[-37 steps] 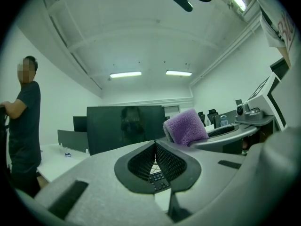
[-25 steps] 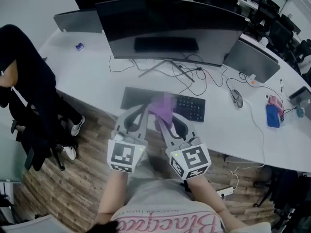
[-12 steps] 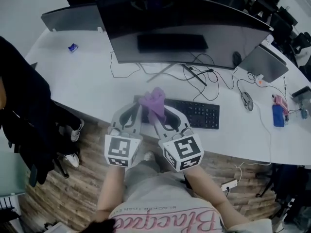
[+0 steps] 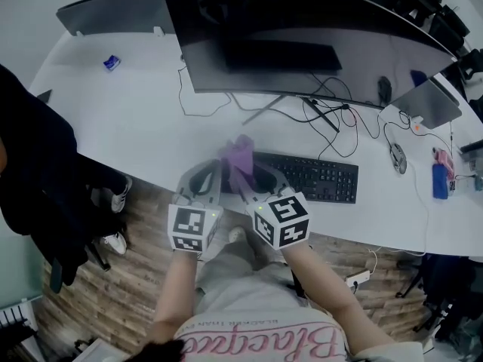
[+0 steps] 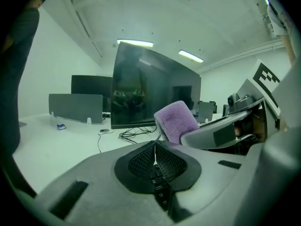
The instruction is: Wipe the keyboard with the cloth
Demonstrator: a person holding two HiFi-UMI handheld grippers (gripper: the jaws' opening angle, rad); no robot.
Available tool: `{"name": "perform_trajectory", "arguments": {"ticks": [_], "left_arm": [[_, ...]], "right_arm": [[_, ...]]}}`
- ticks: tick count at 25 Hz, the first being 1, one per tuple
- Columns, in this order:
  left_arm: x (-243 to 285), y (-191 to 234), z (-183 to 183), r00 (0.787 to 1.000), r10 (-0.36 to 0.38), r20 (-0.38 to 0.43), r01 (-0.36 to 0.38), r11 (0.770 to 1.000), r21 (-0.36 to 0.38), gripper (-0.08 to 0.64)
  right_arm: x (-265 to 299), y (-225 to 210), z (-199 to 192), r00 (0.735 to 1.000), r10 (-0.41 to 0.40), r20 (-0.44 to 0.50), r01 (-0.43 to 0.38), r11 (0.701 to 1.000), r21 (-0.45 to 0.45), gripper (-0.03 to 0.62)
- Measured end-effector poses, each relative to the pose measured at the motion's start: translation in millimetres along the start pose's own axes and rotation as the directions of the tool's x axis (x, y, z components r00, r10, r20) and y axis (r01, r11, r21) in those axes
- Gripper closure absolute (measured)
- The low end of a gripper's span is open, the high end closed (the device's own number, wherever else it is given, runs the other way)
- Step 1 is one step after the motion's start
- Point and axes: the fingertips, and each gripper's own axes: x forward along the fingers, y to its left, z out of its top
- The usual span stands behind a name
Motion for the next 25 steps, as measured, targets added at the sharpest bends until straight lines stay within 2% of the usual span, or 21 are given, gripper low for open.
{"name": "perform_trajectory", "arguments": {"ticks": [8,15,19,25], "left_arm": [[17,25,-26,0.998,0.016,-0.062,-0.017,1.000,-0.021,0.554],[21,43,-47,0.994,0.033,-0.102,-0.037,0.998,-0.045,0.553],[20,49,-59,0.989,0.042,-0.143,-0.050,0.997,-0.052,0.553],[29,53,-53,0.992,0.061,-0.107,-0.068,0.996,-0.065,0.553]], "right_arm": [[53,-13,-36,0.986,0.013,-0.169,0.012,0.989,0.146,0.505],[87,-27,-54,0.972,-0.006,-0.233,0.063,0.969,0.237,0.505],[95,-32,-59,0.963,-0.032,-0.269,0.093,0.972,0.217,0.505],[97,-39,-60,0.957,-0.081,-0.278,0.124,0.982,0.141,0.505]]}}
